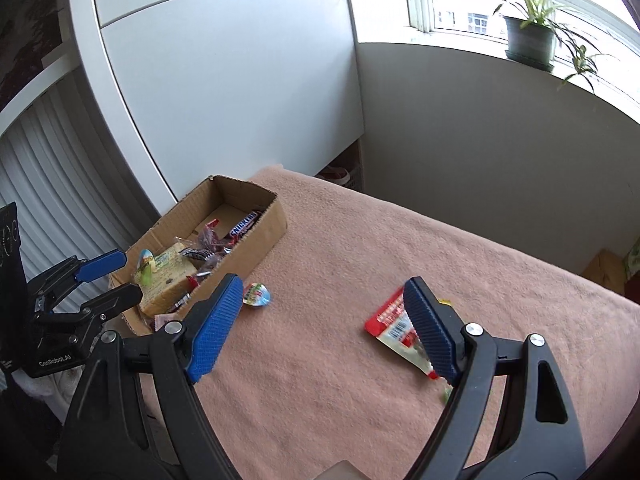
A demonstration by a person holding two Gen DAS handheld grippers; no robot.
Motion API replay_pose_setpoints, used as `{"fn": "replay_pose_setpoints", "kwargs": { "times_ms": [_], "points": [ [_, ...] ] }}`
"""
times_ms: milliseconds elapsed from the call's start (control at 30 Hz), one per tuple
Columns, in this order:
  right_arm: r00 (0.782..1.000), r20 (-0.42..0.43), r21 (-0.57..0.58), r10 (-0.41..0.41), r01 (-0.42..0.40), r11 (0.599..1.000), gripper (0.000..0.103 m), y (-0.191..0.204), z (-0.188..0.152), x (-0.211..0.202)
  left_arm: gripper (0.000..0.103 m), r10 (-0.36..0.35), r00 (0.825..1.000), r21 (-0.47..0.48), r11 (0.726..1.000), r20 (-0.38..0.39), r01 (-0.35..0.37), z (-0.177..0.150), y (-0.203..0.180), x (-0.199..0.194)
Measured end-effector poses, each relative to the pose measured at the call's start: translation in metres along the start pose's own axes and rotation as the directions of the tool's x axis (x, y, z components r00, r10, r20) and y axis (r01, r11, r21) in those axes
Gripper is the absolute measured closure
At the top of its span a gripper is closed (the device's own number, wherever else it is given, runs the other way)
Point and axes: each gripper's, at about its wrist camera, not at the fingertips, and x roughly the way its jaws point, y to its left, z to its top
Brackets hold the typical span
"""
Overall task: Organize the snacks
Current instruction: 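Move both grippers back over the remaining snacks on the table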
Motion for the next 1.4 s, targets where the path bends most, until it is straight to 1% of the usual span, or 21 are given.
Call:
{"fn": "replay_pose_setpoints", "kwargs": {
  "times_ms": [33,133,233,300,400,533,667,800,1167,1333,1400],
  "points": [
    [1.0,-0.006,0.017,-0.017,0.017,1.0,0.018,-0.011,-0.008,-0.003,0.039,-0.014,1.0,0.006,1.0,-0.005,0.014,-0.001,-0.005,0.003],
    [0.994,-0.023,0.057,-0.108,0.109,0.992,0.018,-0.04,-0.032,-0.012,0.039,-0.056,0.998,0.025,0.998,-0.026,0.057,-0.004,-0.023,0.013],
    [0.987,-0.042,0.125,-0.152,0.156,0.98,0.018,-0.063,-0.057,-0.018,0.039,-0.105,0.993,0.044,0.993,-0.052,0.107,-0.006,-0.042,0.025],
    [0.986,-0.032,0.165,-0.166,0.169,0.972,0.018,-0.07,-0.074,-0.022,0.039,-0.131,0.989,0.058,0.989,-0.07,0.135,-0.008,-0.056,0.035],
    [0.982,-0.034,0.213,-0.186,0.189,0.959,0.018,-0.077,-0.096,-0.024,0.039,-0.176,0.979,0.053,0.982,-0.104,0.182,-0.012,-0.073,0.053],
    [0.975,-0.046,0.21,-0.219,0.224,0.952,0.018,-0.075,-0.113,-0.021,0.039,-0.208,0.964,0.032,0.976,-0.167,0.216,-0.016,-0.091,0.083],
    [0.974,-0.054,0.199,-0.221,0.227,0.953,0.018,-0.078,-0.118,-0.018,0.039,-0.194,0.959,0.047,0.977,-0.209,0.208,-0.025,-0.106,0.098],
    [0.974,-0.057,0.174,-0.221,0.228,0.958,0.018,-0.08,-0.118,-0.017,0.039,-0.177,0.959,0.04,0.981,-0.222,0.191,-0.032,-0.104,0.099],
    [0.976,-0.074,0.124,-0.206,0.214,0.969,0.02,-0.079,-0.11,-0.005,0.039,-0.1,0.97,0.037,0.993,-0.221,0.11,-0.046,-0.093,0.094],
    [0.978,-0.08,0.106,-0.192,0.2,0.974,0.021,-0.085,-0.108,-0.002,0.039,-0.057,0.976,0.055,0.996,-0.211,0.07,-0.05,-0.092,0.094],
    [0.979,-0.09,0.095,-0.181,0.189,0.977,0.027,-0.087,-0.109,0.002,0.039,-0.052,0.976,0.032,0.998,-0.21,0.061,-0.051,-0.087,0.094]
  ]
}}
